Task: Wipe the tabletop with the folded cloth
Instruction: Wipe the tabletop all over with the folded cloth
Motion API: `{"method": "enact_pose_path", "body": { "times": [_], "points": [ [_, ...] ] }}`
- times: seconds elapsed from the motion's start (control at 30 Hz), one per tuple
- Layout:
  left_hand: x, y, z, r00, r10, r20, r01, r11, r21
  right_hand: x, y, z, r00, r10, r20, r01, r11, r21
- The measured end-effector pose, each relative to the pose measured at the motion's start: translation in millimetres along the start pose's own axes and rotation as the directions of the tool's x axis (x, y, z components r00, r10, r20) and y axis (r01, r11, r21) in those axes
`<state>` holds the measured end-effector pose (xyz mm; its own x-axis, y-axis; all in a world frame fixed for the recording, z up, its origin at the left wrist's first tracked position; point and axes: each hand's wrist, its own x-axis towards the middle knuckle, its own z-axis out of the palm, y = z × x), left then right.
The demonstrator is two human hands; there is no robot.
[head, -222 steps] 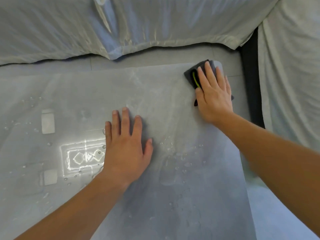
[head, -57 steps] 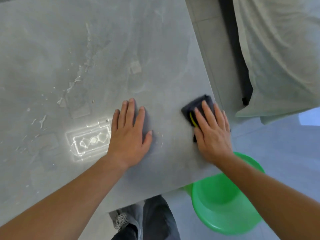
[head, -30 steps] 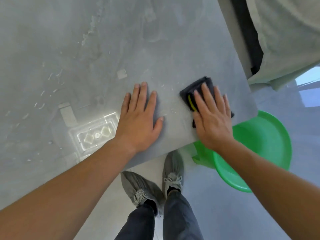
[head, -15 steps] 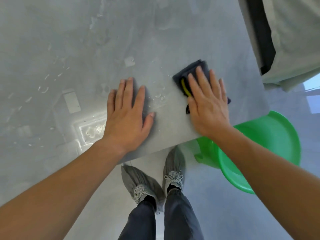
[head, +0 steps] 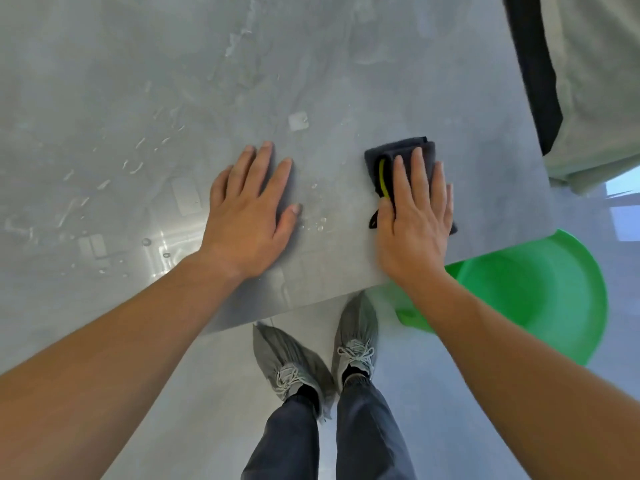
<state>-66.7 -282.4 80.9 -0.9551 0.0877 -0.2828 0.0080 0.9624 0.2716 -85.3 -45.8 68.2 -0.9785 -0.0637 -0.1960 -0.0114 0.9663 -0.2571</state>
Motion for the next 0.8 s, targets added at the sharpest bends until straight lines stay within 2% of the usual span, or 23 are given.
{"method": "enact_pose_path", "body": {
  "times": [0.07,0.1,0.23,0.33,0.4,0.47,0.53,0.57,0.63,0.7,0.77,0.8],
  "points": [
    [-1.2,-2.5,-1.0,1.000,0.004,0.003,-0.004,1.000,-0.015,-0.9,-17.1,6.1,0.990,0.133,-0.045,-0.132,0.991,0.013],
    [-1.5,-3.1,-1.2,1.000,0.008,0.006,-0.008,1.000,-0.022,-10.5,-28.4,10.9,0.990,0.128,-0.054,-0.128,0.992,0.002],
    [-1.5,-8.9,-4.1,1.000,0.029,0.002,-0.029,0.998,-0.051,-63.4,-49.7,27.6,0.991,-0.136,-0.007,0.136,0.989,-0.056],
    [-1.4,-13.0,-5.4,0.999,0.046,-0.011,-0.047,0.998,-0.046,-40.3,-32.5,16.5,0.959,-0.277,0.067,0.281,0.957,-0.068],
    [-1.3,-13.1,-4.8,0.999,0.048,-0.016,-0.048,0.998,-0.051,3.5,-22.8,5.4,0.978,-0.206,0.037,0.208,0.976,-0.059],
    [-0.8,-12.5,-4.7,0.999,0.043,-0.021,-0.044,0.997,-0.064,46.2,-21.6,-3.9,1.000,-0.015,-0.009,0.015,1.000,-0.022],
    [-0.2,-12.8,-5.1,0.999,0.041,-0.028,-0.043,0.997,-0.072,53.8,-33.0,-2.0,0.998,0.046,-0.035,-0.047,0.999,-0.013],
    [0.0,-12.8,-5.8,0.999,0.039,-0.030,-0.041,0.996,-0.075,42.7,-39.3,2.0,0.999,0.012,-0.038,-0.013,1.000,-0.024],
    [0.7,-12.0,-7.8,0.999,0.032,-0.032,-0.034,0.996,-0.084,3.1,-47.1,10.7,0.987,-0.163,0.015,0.164,0.985,-0.057],
    [0.5,-10.2,-9.0,0.999,0.027,-0.034,-0.030,0.996,-0.086,-21.4,-40.5,11.1,0.935,-0.339,0.105,0.348,0.933,-0.089],
    [1.2,-9.9,-9.0,0.999,0.026,-0.038,-0.029,0.996,-0.080,9.8,-30.0,3.7,0.913,-0.394,0.110,0.402,0.912,-0.074],
    [1.8,-10.4,-9.2,0.999,0.024,-0.040,-0.027,0.997,-0.079,35.1,-29.6,-0.3,0.933,-0.350,0.083,0.356,0.932,-0.072]
  ]
}}
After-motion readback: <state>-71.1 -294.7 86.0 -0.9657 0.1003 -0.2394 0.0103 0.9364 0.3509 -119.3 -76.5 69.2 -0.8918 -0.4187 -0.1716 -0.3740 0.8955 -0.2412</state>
